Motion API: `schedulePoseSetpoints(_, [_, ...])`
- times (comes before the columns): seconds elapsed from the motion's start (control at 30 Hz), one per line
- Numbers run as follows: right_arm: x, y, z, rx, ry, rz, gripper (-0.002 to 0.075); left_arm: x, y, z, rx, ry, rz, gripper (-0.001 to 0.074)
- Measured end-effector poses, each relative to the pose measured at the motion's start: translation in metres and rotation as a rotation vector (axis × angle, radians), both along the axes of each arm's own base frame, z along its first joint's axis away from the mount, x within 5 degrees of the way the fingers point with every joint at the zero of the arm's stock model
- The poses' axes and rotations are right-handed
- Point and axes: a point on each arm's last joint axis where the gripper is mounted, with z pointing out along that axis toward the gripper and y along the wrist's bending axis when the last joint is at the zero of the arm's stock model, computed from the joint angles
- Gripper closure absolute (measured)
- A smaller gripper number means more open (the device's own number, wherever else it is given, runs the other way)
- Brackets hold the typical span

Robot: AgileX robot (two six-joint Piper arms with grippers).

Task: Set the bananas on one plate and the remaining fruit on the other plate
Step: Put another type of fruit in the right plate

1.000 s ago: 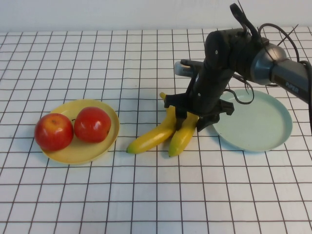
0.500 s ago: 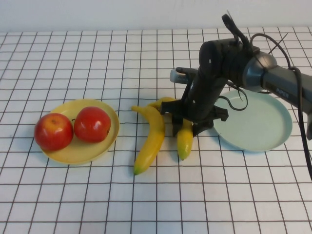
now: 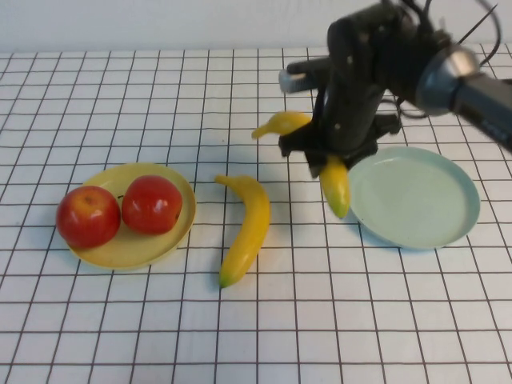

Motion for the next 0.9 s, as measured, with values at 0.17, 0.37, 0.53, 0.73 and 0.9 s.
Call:
schedulePoseSetpoints(0.17, [-0.014,-0.024,0.034,-0.027,-0.062,-0.008,0.0396,0.000,0.000,0.000,0.000,0.000,0.000,0.0733])
schedulePoseSetpoints(0.37, [-0.031,-0.080,0.019,-0.059,0.060,-0.090,0.0396,0.000,0.000,0.000,0.000,0.000,0.000,0.0733])
schedulePoseSetpoints(0.53, [-0.034,-0.123,0.003,-0.055,0.102,-0.157,0.0397,0.000,0.000,0.000,0.000,0.000,0.000,0.0733])
schedulePoseSetpoints(0.73, [-0.019,-0.154,-0.001,-0.039,0.031,-0.184,0.0397,0.000,0.000,0.000,0.000,0.000,0.000,0.0733])
schedulePoseSetpoints(0.9, [-0.008,-0.162,-0.022,-0.054,0.062,-0.164,0.0394,0.000,0.000,0.000,0.000,0.000,0.000,0.0733])
